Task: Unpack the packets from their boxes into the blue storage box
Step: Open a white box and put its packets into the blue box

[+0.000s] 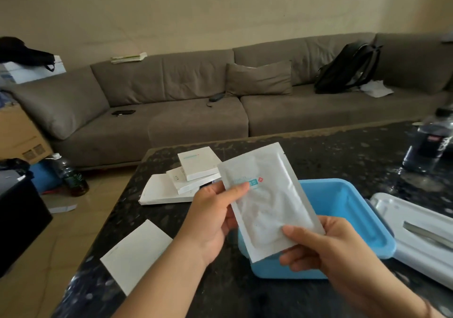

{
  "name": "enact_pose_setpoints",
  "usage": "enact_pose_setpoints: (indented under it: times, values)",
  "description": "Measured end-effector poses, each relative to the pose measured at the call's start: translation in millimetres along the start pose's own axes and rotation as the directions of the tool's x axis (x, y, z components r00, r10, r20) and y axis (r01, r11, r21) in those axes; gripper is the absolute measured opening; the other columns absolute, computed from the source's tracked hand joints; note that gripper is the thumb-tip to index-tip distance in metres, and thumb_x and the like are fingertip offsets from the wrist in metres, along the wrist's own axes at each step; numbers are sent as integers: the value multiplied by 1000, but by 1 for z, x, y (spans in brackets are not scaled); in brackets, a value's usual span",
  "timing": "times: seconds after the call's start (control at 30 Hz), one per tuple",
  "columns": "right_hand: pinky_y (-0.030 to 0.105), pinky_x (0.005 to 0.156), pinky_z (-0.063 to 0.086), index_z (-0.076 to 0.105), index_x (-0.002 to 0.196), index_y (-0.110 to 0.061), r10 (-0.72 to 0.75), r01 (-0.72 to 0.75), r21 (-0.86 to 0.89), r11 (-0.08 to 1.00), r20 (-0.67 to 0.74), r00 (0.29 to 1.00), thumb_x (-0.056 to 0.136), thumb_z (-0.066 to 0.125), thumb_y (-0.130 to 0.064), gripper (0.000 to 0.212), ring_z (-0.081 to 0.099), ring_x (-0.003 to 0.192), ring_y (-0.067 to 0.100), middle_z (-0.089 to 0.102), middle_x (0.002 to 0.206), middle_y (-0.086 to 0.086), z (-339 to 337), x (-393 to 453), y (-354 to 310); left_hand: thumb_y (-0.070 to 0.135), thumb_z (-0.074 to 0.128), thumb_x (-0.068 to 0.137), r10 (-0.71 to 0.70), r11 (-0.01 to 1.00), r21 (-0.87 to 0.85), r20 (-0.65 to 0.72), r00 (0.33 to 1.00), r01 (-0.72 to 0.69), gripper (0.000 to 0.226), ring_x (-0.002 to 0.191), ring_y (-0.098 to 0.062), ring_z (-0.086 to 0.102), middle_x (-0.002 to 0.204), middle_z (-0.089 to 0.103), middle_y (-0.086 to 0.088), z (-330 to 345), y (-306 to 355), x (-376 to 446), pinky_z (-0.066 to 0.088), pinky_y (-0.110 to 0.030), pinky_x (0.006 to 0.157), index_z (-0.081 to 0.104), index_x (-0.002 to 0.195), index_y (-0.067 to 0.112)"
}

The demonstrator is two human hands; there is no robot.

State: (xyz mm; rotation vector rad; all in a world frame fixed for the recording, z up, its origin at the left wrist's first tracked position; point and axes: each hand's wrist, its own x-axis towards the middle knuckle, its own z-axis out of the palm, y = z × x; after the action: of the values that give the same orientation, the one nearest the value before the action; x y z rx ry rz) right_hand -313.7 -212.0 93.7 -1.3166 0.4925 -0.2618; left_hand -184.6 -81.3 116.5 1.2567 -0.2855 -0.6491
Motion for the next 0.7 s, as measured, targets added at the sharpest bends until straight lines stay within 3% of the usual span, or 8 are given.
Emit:
enact_pose_setpoints:
  times: [0.07,0.13,0.2,0.37,0.47,0.53,0.6,0.7]
  values:
    - [26,47,53,69,87,5,-54,61,73,995,-87,995,80,69,-8,14,66,54,23,70,68,20,-4,4,-1,16,72,81,21,998,-51,0,1000,-21,29,96,-20,73,106,76,-2,3,4,4,59,-38,79,70,110,19]
    - [31,60,56,70,101,-5,-133,149,122,981,-132,982,76,70,-18,28,72,72,21,76,85,10,-4,8,-5,15,70,84,34,991,-130,-26,999,-37,26,95,-21,74,105,76,-2,11,1,6,61,-36,73,70,110,19]
    - [40,74,58,67,114,-20,-192,200,90,976,-92,977,75,71,-19,39,73,90,20,76,102,1,-2,10,-10,15,69,85,44,984,-167,-76,996,-57,25,94,-20,74,103,76,-1,23,-7,7,61,-36,71,70,109,20]
    - [52,78,59,54,121,-30,-244,218,-154,964,-172,955,77,79,-10,53,75,83,23,76,96,2,-13,23,-9,12,75,82,60,984,-157,-145,988,-83,34,95,-22,74,106,75,-4,28,-15,17,61,-37,72,67,114,18]
    - [53,77,58,34,141,-39,-220,178,-244,953,-155,963,80,77,-11,79,74,83,25,76,97,3,-30,35,-12,16,81,78,159,977,170,-176,972,-129,43,95,-20,73,108,73,-3,16,-13,29,62,-39,74,61,115,25]
    - [51,74,59,25,147,-41,-201,151,-263,953,-175,964,82,74,-9,87,74,83,25,77,94,3,-40,46,-17,20,81,79,230,911,378,-140,963,-162,43,90,-10,73,104,73,4,12,-14,33,62,-31,67,57,114,29]
    - [51,76,60,26,148,-38,-180,114,-313,943,-190,965,83,73,-8,85,73,84,25,77,92,3,-50,58,-21,20,76,84,290,836,510,-95,952,-204,40,85,-1,71,98,74,8,11,-13,37,59,-23,60,55,117,29]
    - [43,66,61,35,146,-28,-115,31,-403,915,-185,976,84,71,0,77,74,76,23,76,88,6,-68,68,-24,19,74,87,419,643,713,-23,908,-278,39,77,4,69,83,73,13,3,-10,46,57,-17,67,53,117,31]
